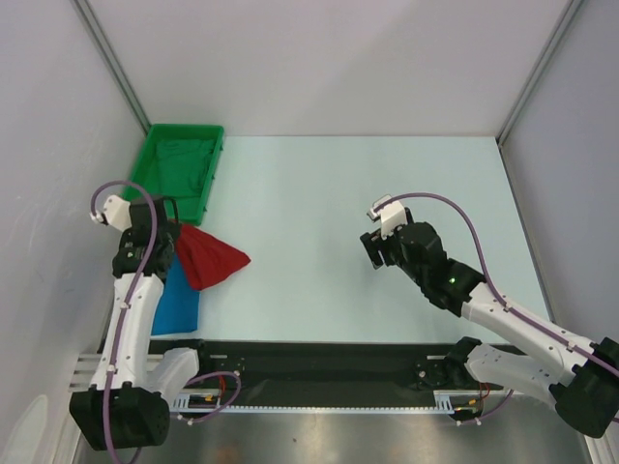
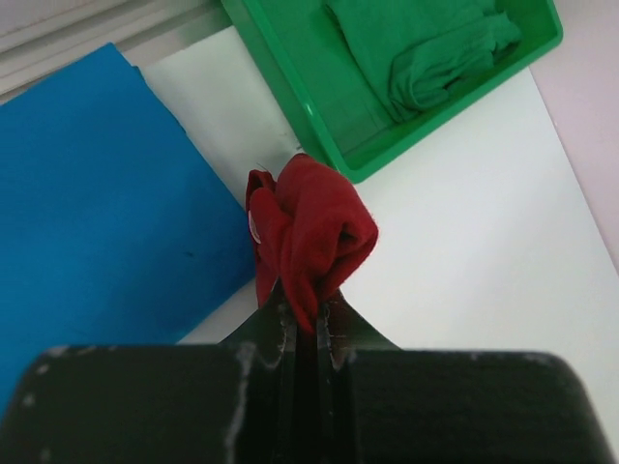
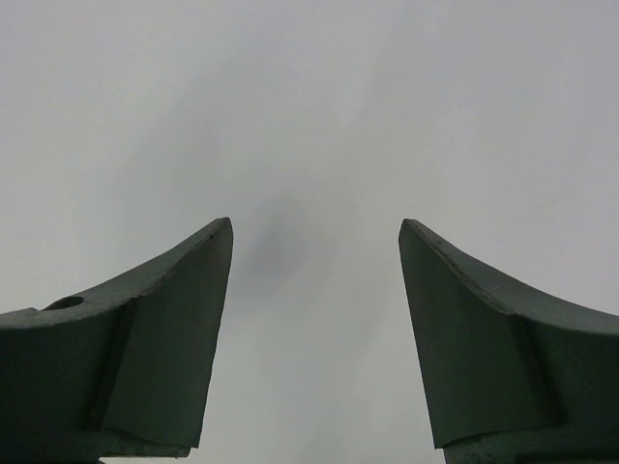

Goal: Fold and stack the t-shirts
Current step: Neatly place the folded tshirt to the corner

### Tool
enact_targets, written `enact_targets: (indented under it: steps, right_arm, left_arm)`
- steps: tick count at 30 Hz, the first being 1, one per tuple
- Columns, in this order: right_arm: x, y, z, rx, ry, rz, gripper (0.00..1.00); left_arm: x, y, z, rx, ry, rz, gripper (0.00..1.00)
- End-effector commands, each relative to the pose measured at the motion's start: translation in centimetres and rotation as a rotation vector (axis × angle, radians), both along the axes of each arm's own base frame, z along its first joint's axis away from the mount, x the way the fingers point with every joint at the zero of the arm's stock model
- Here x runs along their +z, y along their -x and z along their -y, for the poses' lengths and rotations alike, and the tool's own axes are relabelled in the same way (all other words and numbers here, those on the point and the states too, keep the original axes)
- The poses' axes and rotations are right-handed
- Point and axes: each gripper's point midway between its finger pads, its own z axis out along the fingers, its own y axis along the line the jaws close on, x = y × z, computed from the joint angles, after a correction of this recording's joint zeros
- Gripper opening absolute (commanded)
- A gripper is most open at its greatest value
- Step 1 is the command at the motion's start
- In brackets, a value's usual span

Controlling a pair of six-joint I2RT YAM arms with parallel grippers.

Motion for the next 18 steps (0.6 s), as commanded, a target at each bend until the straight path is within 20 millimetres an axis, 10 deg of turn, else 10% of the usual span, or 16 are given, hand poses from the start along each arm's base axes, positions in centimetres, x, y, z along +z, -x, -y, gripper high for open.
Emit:
enact_targets:
  steps: [1, 18]
  right_arm:
    - [1.1, -0.2, -0.6, 0.010, -0.040, 0.034, 0.74]
    - [-0.3, 0.3, 0.2, 0.000, -0.011, 0.015, 0.74]
  left_arm:
    - [3.5, -0.3, -2.3, 0.063, -0.038, 0.082, 0.00]
    - [5.6, -5.0, -5.5, 0.041, -0.010, 0.077, 0.00]
